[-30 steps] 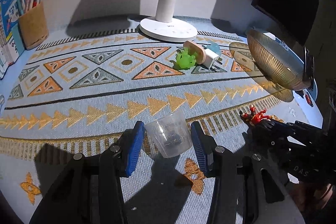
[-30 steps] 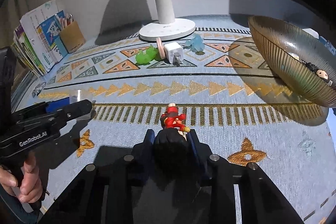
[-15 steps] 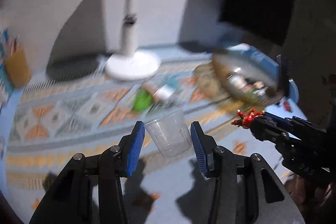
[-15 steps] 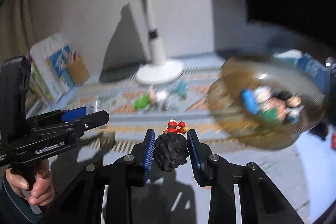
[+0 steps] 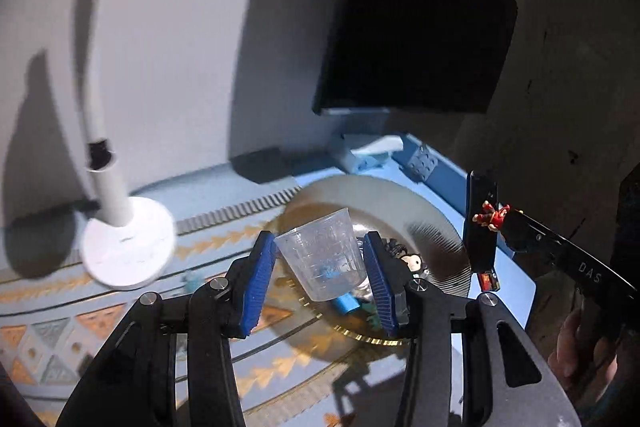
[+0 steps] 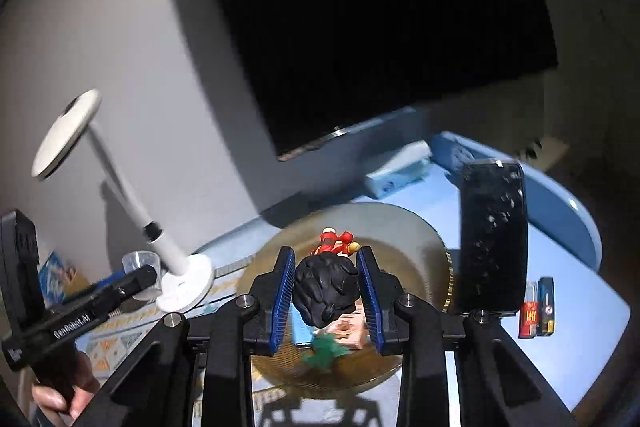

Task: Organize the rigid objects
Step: 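Carry the clear cup and red-and-black figure over the amber bowl, then lower both held items into the bowl and open both tools, then move both open tools back toward the remaining objects on the rug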

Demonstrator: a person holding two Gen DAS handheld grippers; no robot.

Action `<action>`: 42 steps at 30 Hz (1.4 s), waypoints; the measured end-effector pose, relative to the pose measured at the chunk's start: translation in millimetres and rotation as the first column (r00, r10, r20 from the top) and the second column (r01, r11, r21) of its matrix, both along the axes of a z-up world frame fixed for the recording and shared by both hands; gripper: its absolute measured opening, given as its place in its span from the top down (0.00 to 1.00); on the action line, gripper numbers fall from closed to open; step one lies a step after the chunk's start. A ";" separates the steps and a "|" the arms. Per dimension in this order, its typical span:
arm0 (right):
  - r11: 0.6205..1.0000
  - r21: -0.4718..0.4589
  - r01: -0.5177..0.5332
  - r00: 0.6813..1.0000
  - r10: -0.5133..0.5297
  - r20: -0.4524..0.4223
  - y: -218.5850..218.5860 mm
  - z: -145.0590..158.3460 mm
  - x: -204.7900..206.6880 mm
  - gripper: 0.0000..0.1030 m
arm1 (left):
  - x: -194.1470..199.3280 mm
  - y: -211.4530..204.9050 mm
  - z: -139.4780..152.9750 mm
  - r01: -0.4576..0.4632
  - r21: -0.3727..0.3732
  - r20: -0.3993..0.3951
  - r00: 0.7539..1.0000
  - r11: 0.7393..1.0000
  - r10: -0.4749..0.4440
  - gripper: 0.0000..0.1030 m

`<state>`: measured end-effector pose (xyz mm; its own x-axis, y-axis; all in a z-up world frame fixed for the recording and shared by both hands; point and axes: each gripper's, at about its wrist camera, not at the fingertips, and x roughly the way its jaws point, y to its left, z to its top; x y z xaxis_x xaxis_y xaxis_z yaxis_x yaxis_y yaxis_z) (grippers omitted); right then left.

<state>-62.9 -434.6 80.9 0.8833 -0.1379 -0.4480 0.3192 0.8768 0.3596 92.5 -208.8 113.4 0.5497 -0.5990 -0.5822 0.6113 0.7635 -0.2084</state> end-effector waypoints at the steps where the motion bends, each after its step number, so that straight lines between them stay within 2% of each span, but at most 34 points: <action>1: 1.000 0.024 0.002 1.000 -0.002 -0.013 -6.3 -7.7 3.5 0.70 | 3.7 -9.0 -6.8 0.008 0.011 -0.014 1.000 1.000 -0.008 0.59; 5: 0.996 0.092 -0.015 0.997 0.022 -0.071 -13.6 -38.3 19.6 0.70 | 12.1 -38.9 -38.5 0.040 0.054 -0.074 0.997 0.998 -0.036 0.59; 10: 0.990 0.130 -0.048 0.991 0.063 -0.115 -11.4 -60.5 36.7 0.70 | 16.0 -60.6 -64.8 0.068 0.119 -0.102 0.993 0.991 -0.056 0.59; 16: 0.984 0.169 -0.060 0.985 0.085 -0.151 -12.8 -75.8 50.1 0.70 | 19.7 -70.9 -74.7 0.072 0.142 -0.111 0.992 0.987 -0.057 0.59; 20: 0.979 0.195 -0.065 0.984 0.095 -0.149 -17.6 -77.9 53.4 0.69 | 16.4 -73.1 -71.4 0.099 0.126 -0.126 0.989 0.987 -0.083 0.58; 22: 0.973 0.221 -0.067 0.983 0.102 -0.151 -21.0 -76.0 52.5 0.68 | 17.0 -71.4 -68.0 0.113 0.123 -0.152 0.984 0.986 -0.094 0.33; 26: 0.973 0.226 -0.046 0.991 0.073 -0.112 -26.2 -61.6 35.3 0.67 | 5.1 -42.6 -40.8 0.064 0.103 -0.070 0.996 0.993 -0.057 0.31; 29: 0.973 0.226 -0.040 0.996 0.058 -0.073 -23.3 -48.2 19.7 0.53 | -3.5 -8.1 -15.7 0.024 0.054 -0.037 0.999 0.998 -0.022 0.31; 32: 0.980 0.194 -0.053 0.997 0.062 -0.041 -7.5 -33.9 8.9 0.52 | -17.3 35.3 8.9 -0.046 0.016 0.013 0.999 0.999 0.046 0.31; 37: 0.978 0.147 -0.151 0.988 0.154 -0.007 36.4 -11.0 3.9 0.52 | -38.8 100.6 37.4 -0.148 -0.042 0.071 0.986 0.988 0.150 0.30; 40: 0.973 0.096 -0.209 0.978 0.210 -0.001 65.6 0.7 5.7 0.51 | -52.3 141.2 46.5 -0.211 -0.081 0.093 0.971 0.974 0.218 0.23; 42: 0.969 0.062 -0.239 0.971 0.240 -0.005 85.6 5.2 7.1 0.49 | -58.6 163.6 45.8 -0.248 -0.099 0.093 0.962 0.964 0.257 0.23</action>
<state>-55.8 -349.0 86.1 0.8819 0.1048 -0.4597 0.1072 0.9049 0.4120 33.9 -45.2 159.2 0.7445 -0.4777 -0.4664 0.4225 0.8780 -0.2249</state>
